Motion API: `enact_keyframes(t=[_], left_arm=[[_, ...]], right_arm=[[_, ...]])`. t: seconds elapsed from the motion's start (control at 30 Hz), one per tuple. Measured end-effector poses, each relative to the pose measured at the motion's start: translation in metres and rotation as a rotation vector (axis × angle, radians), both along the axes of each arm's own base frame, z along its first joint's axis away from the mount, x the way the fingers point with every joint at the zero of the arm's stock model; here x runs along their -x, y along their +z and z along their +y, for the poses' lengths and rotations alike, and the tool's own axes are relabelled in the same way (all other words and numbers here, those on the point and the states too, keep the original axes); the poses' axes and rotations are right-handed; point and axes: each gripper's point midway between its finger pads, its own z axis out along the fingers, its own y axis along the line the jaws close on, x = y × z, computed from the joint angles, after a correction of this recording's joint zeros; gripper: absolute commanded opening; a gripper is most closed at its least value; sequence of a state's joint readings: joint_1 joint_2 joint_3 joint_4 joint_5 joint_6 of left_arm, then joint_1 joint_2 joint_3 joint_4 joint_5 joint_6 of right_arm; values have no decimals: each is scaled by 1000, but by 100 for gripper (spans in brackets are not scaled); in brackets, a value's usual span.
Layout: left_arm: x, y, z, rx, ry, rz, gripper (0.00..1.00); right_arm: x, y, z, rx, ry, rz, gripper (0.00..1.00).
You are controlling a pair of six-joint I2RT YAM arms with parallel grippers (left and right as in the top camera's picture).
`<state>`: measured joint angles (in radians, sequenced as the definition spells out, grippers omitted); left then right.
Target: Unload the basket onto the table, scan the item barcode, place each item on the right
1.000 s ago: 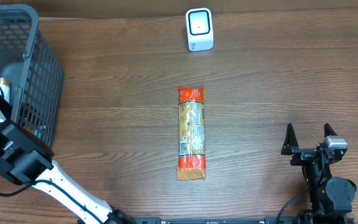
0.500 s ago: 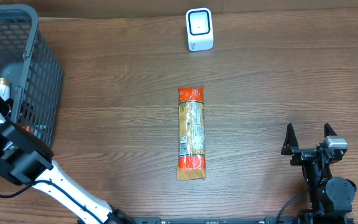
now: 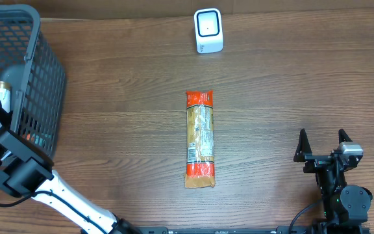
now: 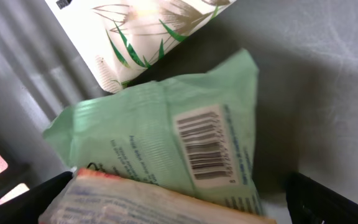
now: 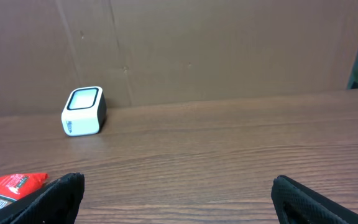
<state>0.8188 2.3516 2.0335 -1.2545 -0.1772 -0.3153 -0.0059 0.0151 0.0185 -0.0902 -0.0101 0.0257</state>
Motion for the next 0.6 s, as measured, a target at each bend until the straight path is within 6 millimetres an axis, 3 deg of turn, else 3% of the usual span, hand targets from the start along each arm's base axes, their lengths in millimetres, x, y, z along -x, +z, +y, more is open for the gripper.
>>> enact_keyframes(t=[0.07, 0.13, 0.17, 0.4, 0.6], left_arm=[[-1, -1, 0, -6, 4, -9, 83], [-1, -2, -1, -5, 9, -16, 58], [-1, -2, -1, -4, 10, -17, 52], [0, -3, -3, 4, -1, -8, 61], [7, 8, -10, 48, -5, 32, 62]], right_arm=[[0, 0, 0, 0, 0, 0, 100], [0, 0, 0, 0, 0, 0, 100], [0, 0, 0, 0, 0, 0, 100], [0, 0, 0, 0, 0, 0, 100], [0, 0, 0, 0, 0, 0, 100]])
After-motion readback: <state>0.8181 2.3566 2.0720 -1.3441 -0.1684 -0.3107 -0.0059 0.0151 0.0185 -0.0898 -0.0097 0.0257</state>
